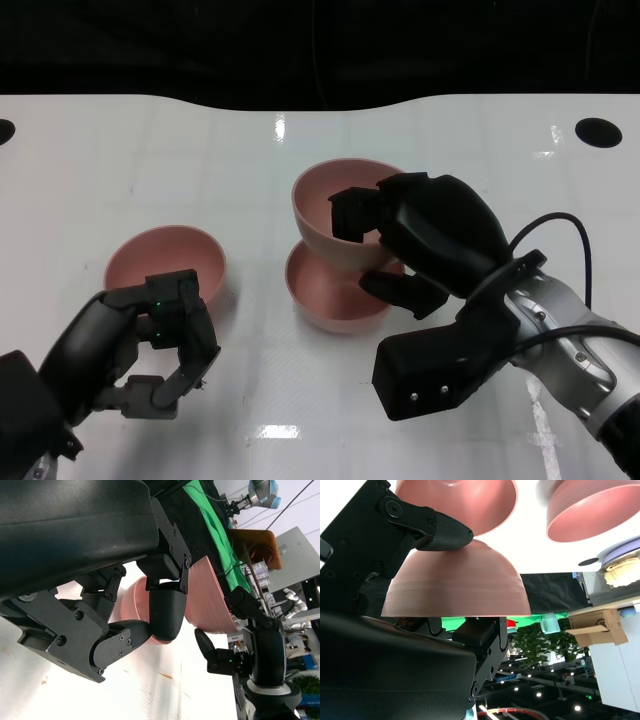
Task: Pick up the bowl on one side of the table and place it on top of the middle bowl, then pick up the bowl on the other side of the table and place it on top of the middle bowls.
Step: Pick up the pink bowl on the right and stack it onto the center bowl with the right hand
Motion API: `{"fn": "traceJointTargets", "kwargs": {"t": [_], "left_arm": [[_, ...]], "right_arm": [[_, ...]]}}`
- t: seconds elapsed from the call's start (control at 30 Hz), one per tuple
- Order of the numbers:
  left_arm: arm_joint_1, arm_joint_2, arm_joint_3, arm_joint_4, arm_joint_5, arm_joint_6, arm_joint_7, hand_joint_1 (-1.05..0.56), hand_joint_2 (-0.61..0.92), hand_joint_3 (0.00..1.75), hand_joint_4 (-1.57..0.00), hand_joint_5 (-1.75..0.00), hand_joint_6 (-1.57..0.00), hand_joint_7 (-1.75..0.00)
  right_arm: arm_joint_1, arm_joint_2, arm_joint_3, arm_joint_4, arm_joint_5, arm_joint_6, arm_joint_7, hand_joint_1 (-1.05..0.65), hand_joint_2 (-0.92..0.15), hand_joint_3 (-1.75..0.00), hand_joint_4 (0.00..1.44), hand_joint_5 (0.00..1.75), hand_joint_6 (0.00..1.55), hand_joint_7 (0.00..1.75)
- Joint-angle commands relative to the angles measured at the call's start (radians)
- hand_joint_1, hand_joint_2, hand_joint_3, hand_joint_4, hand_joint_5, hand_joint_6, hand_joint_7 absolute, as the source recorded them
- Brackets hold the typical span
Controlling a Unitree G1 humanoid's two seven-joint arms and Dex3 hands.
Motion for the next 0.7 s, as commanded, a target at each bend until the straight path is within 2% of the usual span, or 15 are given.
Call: {"fn": "traceJointTargets", "kwargs": {"t": [0.03, 0.23, 0.47, 0.63, 0.7], "left_arm": [[0.007, 0.007, 0.000, -0.006, 0.008, 0.006, 0.012, -0.17, 0.50, 1.00, -0.76, -1.75, -0.69, -1.61], [0.011, 0.010, -0.001, -0.018, 0.013, 0.017, 0.016, -0.17, 0.51, 0.99, -0.75, -1.75, -0.70, -1.59], [0.006, 0.009, -0.002, -0.008, 0.005, 0.012, 0.009, -0.17, 0.52, 0.96, -0.75, -1.75, -0.71, -1.57], [0.006, 0.011, -0.001, -0.003, 0.008, -0.011, 0.006, -0.17, 0.51, 0.96, -0.75, -1.75, -0.71, -1.56], [0.002, 0.008, -0.001, 0.008, 0.007, -0.032, 0.004, -0.18, 0.51, 0.97, -0.76, -1.75, -0.71, -1.56]], "right_arm": [[-0.020, 0.009, 0.011, 0.025, 0.002, 0.019, 0.025, -0.17, -0.30, -1.25, 0.98, 1.75, 0.78, 1.68], [-0.036, 0.027, 0.025, 0.083, -0.008, 0.028, -0.003, -0.14, -0.32, -1.19, 0.96, 1.75, 0.78, 1.65], [-0.056, 0.039, 0.050, 0.147, -0.032, 0.049, -0.022, -0.19, -0.45, -1.10, 0.91, 1.75, 0.73, 1.65], [-0.064, 0.048, 0.060, 0.187, -0.039, 0.045, -0.049, -0.18, -0.44, -1.09, 0.91, 1.75, 0.77, 1.54], [-0.068, 0.050, 0.070, 0.209, -0.043, 0.045, -0.052, -0.18, -0.44, -1.13, 0.90, 1.75, 0.79, 1.53]]}}
